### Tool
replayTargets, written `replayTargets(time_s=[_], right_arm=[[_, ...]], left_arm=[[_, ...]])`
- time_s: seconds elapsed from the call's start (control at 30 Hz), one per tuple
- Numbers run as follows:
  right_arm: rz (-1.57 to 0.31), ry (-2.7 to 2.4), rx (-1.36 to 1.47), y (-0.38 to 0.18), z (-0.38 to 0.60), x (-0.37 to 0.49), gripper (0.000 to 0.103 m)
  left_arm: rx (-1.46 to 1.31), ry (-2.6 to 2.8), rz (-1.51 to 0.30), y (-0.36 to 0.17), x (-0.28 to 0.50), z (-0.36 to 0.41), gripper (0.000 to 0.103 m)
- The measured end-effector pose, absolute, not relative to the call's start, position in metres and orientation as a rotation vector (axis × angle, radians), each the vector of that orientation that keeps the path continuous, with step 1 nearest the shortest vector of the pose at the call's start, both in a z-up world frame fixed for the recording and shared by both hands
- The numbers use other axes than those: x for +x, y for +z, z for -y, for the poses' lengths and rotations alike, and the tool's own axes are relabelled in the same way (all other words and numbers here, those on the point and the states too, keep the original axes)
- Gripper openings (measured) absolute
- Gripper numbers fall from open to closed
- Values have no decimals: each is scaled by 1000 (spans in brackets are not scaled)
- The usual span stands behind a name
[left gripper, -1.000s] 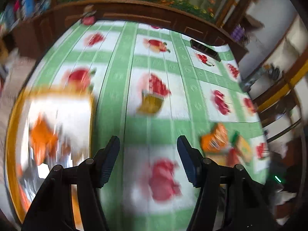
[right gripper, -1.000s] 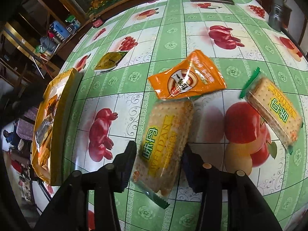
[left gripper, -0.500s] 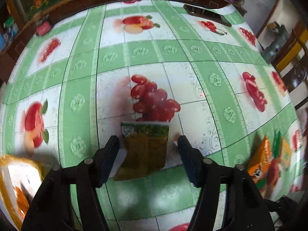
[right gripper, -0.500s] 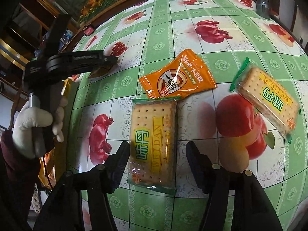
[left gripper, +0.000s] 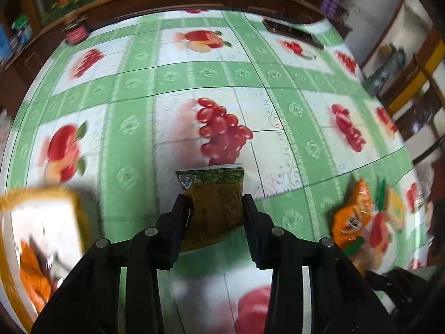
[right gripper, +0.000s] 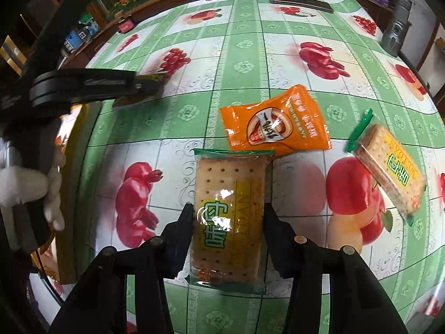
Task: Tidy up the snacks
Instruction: 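Grasp a WEIDAN cracker pack with the right gripper while the left gripper grasps a green cracker pack, then carry both packs over the white tray and open both grippers to drop them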
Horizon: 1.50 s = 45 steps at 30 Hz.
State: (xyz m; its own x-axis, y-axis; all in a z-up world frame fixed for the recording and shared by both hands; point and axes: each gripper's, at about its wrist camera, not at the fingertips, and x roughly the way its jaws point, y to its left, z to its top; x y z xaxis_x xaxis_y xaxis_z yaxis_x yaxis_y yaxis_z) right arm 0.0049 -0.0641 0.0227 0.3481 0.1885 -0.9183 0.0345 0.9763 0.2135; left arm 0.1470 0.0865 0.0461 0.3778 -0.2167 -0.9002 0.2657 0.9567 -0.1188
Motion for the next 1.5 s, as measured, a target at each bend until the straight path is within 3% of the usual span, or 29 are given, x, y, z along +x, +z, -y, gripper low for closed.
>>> replayTargets(time_s=[0.33, 0.63, 1.03, 1.5], right_arm=[[-1155, 206, 221, 52, 64, -16, 49], [-986, 409, 92, 132, -11, 21, 49], [-1076, 546, 34, 103, -58, -22, 49], [-1086, 595, 20, 110, -126, 2, 49]], left_arm=[[-194, -293, -1031, 110, 62, -140, 37], [-311, -134, -905, 156, -11, -217, 37], [-414, -22, -935, 118, -65, -274, 37], [-460, -44, -1020, 79, -57, -308, 37]])
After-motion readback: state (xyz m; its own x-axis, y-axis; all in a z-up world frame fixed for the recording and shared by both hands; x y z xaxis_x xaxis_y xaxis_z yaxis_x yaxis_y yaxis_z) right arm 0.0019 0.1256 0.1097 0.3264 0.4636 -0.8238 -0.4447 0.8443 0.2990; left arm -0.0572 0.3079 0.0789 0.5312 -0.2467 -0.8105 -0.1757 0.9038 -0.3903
